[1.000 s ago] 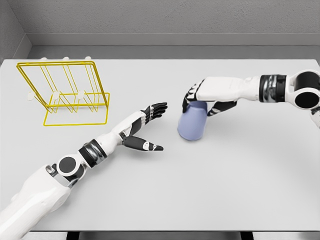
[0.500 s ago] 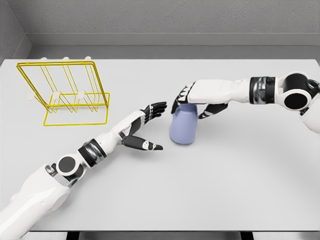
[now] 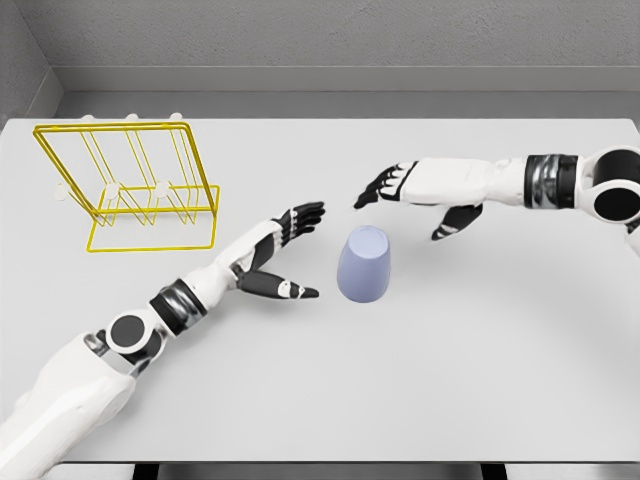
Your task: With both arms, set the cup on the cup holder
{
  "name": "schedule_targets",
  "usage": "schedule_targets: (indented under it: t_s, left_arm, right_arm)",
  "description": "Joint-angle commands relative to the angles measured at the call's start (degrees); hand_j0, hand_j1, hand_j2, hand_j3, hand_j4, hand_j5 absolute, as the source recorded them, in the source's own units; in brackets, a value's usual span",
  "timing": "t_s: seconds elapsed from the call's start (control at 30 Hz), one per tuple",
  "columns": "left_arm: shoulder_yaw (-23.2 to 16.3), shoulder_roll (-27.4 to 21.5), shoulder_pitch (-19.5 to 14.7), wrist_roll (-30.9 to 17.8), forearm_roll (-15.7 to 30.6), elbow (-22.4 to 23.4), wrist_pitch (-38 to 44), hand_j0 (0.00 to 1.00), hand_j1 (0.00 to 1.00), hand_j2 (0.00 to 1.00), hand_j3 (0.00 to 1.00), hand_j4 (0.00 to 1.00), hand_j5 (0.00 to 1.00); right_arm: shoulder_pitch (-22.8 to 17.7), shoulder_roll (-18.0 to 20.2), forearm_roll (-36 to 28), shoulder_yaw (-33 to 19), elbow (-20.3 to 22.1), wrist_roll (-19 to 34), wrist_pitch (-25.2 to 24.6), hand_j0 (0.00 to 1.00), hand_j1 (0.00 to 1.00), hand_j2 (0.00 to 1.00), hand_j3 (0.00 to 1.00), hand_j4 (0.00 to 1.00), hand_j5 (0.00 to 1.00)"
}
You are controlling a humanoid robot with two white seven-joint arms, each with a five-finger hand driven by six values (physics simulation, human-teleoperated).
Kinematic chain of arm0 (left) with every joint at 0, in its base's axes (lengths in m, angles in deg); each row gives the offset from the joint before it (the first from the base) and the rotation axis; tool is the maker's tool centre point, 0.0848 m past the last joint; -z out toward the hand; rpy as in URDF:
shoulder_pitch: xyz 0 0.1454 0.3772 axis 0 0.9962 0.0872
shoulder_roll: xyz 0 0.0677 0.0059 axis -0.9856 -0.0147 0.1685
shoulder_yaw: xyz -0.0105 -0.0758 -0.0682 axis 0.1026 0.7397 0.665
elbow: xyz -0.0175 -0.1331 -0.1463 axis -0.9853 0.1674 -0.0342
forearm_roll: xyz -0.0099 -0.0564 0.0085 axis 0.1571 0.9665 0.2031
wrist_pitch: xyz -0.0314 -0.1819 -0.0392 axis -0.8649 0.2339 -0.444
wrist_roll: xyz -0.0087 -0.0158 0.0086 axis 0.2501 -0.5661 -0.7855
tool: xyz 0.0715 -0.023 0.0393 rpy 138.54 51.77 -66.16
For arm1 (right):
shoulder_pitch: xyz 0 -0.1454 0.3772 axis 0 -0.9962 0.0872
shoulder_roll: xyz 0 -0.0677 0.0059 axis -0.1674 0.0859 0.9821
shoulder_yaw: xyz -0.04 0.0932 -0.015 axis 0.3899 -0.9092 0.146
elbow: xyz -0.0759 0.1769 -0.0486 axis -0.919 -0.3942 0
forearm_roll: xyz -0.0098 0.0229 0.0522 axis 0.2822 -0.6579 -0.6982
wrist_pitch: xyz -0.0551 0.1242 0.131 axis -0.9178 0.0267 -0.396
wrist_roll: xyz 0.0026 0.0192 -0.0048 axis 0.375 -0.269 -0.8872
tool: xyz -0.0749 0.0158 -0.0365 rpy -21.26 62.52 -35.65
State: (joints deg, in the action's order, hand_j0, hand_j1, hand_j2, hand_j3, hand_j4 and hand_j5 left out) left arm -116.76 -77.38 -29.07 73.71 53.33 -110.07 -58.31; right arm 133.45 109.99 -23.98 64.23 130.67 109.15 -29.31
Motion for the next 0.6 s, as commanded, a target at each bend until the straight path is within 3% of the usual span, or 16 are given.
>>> schedule_targets:
  t_s: [0.0, 0.23, 0.3, 0.37, 0.4, 0.57]
  left_arm:
    - [0.14, 0.3, 0.0, -0.2, 0.64, -0.33, 0.02, 1.0, 1.0, 1.0, 1.0, 1.0, 1.0]
    - [-0.65, 4.52, 0.0, -1.7, -0.07, 0.1, 0.02, 1.0, 1.0, 1.0, 1.0, 1.0, 1.0]
    - [-0.74, 5.75, -0.17, -1.7, -0.15, 0.28, 0.02, 1.0, 1.0, 1.0, 1.0, 1.0, 1.0]
    - [-0.47, 6.1, -0.53, -1.78, -0.07, 1.95, 0.02, 1.0, 1.0, 1.0, 1.0, 1.0, 1.0]
    - [-0.12, 6.1, -0.62, -1.78, 0.02, 2.48, 0.02, 1.0, 1.0, 1.0, 1.0, 1.0, 1.0]
    - [-0.04, 7.16, -0.7, -1.78, -0.07, 3.8, 0.02, 1.0, 1.0, 1.0, 1.0, 1.0, 1.0]
  right_arm:
    - [0.09, 1.09, -0.38, -0.82, -0.03, -0.03, -0.14, 1.0, 1.0, 1.0, 1.0, 1.0, 1.0]
    - [0.7, 6.02, -0.29, -2.4, -0.03, -0.12, -0.14, 1.0, 1.0, 1.0, 1.0, 1.0, 1.0]
    - [0.26, 7.16, -0.38, -3.55, -1.79, -3.89, -0.14, 1.0, 1.0, 1.0, 1.0, 1.0, 1.0]
    - [-0.09, 7.86, -0.38, -3.2, -4.34, -13.91, -0.14, 1.0, 1.0, 1.0, 1.0, 1.0, 1.0]
    - [-0.18, 7.95, -0.38, -3.19, -4.51, -16.12, -0.14, 1.0, 1.0, 1.0, 1.0, 1.0, 1.0]
    - [0.0, 9.18, -0.3, -3.28, -9.0, -16.29, -0.14, 1.0, 1.0, 1.0, 1.0, 1.0, 1.0]
